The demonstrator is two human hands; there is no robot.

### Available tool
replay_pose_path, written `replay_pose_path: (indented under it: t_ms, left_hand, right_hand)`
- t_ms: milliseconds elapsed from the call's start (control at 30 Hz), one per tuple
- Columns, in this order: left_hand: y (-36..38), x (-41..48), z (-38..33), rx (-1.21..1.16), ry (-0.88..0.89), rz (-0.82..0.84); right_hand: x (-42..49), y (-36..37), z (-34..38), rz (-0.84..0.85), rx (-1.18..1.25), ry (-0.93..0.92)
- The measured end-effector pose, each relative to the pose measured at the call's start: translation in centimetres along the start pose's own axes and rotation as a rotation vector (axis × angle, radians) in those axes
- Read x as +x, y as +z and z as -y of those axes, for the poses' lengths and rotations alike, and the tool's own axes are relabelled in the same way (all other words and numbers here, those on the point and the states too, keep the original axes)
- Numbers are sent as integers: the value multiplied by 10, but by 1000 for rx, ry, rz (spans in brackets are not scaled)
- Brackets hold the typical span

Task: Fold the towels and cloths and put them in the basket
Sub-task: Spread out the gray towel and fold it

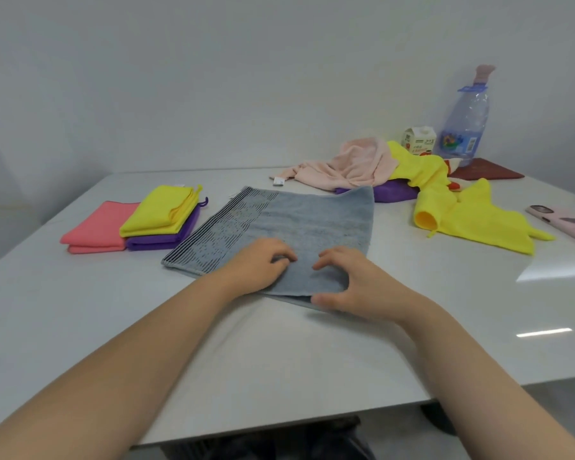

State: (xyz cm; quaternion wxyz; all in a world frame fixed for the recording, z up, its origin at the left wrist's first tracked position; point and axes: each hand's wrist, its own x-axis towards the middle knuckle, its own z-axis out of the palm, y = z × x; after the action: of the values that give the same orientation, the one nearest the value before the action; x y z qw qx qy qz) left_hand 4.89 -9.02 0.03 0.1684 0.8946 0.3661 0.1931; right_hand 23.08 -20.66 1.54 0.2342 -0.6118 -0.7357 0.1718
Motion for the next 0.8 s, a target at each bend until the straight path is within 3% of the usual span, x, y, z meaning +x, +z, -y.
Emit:
replay_pose_path:
  t_ms: [100,333,433,567,700,800]
  left_hand:
    - [-2,-14,2,30,56,166]
    - [4,-23,7,-20,4,57]
    - [6,-25,6,56,9,64]
    - [5,-25,4,76,12,66]
    - [4,-23,6,83,13,77]
    - [3,-22,7,82,13,87]
  right_hand:
    - [-3,8,0,-51,-93,-22]
    - [11,32,16,-357,-447,-106]
    - [6,23,12,-473,-483,-58]
    - [-5,11,-2,-556,-418,139]
    - [-18,3,-13,-708,-437,78]
    - [-24,-4,-10,-665,-492,-26]
